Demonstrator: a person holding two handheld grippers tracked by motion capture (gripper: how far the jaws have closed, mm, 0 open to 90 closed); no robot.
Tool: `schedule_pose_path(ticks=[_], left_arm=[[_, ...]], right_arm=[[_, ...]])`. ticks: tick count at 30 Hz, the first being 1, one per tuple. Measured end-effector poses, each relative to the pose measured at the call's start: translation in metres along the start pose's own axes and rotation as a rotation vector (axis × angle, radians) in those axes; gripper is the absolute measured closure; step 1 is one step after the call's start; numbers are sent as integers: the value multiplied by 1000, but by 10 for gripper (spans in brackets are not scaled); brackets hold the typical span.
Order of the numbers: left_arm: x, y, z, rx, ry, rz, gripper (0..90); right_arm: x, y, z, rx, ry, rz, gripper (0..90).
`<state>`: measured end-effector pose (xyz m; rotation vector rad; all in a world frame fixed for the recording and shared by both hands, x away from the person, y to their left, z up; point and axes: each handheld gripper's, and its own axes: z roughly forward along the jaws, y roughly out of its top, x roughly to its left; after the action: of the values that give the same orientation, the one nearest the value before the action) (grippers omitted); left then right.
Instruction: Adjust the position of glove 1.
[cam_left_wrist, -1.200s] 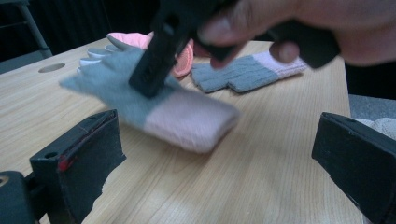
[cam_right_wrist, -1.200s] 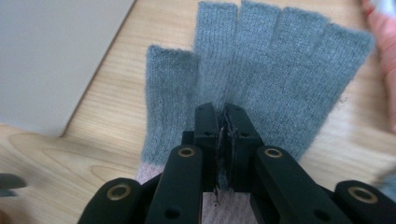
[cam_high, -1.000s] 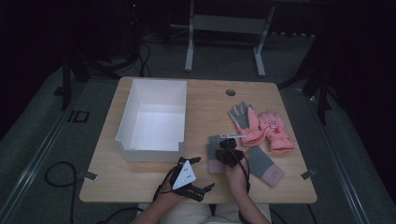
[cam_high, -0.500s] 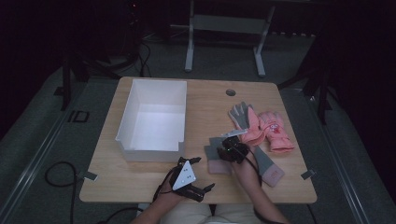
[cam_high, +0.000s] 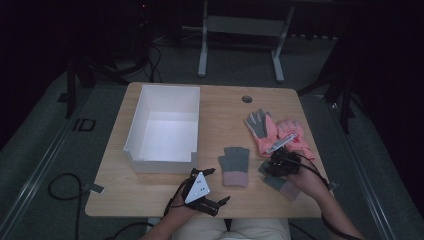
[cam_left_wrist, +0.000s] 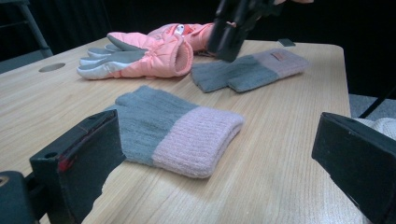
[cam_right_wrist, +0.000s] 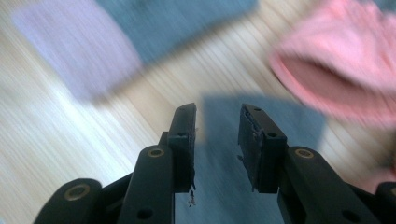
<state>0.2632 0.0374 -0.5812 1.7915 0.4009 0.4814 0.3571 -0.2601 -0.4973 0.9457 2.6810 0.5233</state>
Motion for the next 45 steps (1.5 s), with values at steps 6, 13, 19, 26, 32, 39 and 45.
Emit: schedule_pose_path(ticks=[6, 13, 19, 26, 32, 39, 45], left_arm=[[0, 0, 0, 3, -1, 6, 15], [0, 0, 0, 6, 0, 6, 15], [-1, 0, 1, 6, -2, 6, 15], [-2, 0, 1, 8, 8, 18, 15], [-1, 0, 0, 4, 10, 9, 15], [-1, 0, 1, 8, 7, 11, 14], [-2, 0, 1, 7, 9, 19, 15]], right_arm=[[-22, -34, -5, 25, -1, 14, 662], [-27, -48, 4, 42, 11, 32, 656], [-30, -49, 14, 62, 23, 36, 632], [-22, -48, 14, 86, -10, 9, 847], [-14, -49, -21, -26, -110, 146, 854], [3, -46, -68, -213, -185, 335, 854], [10, -44, -59, -205, -266, 400, 853]])
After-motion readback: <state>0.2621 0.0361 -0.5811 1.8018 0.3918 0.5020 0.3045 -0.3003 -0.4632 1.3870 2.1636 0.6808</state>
